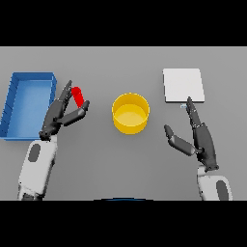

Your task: Pick up the red beaker and tilt it to pour out 1 green nut into yellow bowl. Pick up the yellow bowl and place it on the metallic measuring scale.

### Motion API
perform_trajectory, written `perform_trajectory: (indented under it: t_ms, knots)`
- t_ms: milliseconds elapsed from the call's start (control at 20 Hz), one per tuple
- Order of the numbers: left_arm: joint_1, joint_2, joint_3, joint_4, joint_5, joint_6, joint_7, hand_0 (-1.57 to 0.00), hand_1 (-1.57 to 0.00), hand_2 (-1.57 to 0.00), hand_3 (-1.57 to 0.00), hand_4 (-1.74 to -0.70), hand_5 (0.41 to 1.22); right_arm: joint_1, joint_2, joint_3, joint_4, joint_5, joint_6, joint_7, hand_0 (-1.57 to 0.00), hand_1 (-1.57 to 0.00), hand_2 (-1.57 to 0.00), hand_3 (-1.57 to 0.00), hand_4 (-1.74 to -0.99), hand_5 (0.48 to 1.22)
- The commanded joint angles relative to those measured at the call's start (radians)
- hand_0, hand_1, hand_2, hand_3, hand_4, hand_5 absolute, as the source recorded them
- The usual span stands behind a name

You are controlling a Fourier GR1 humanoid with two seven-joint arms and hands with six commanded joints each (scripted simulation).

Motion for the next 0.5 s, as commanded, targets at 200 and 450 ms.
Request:
perform_trajectory:
  t_ms: [200, 450]
  knots:
    - [-0.100, -0.006, 0.002, 0.117, -0.045, 0.036, -0.012, 0.00, 0.00, 0.00, 0.00, -1.20, 0.663, 0.006, 0.016, 0.003, 0.006, -0.016, 0.007, -0.004, 0.00, 0.00, 0.00, 0.00, -1.231, 0.633]
    - [-0.169, -0.016, 0.029, 0.231, -0.054, 0.068, -0.059, 0.00, 0.00, 0.00, 0.00, -1.22, 0.678, 0.021, 0.017, 0.008, -0.008, 0.000, -0.005, -0.004, 0.00, 0.00, 0.00, 0.00, -1.241, 0.641]
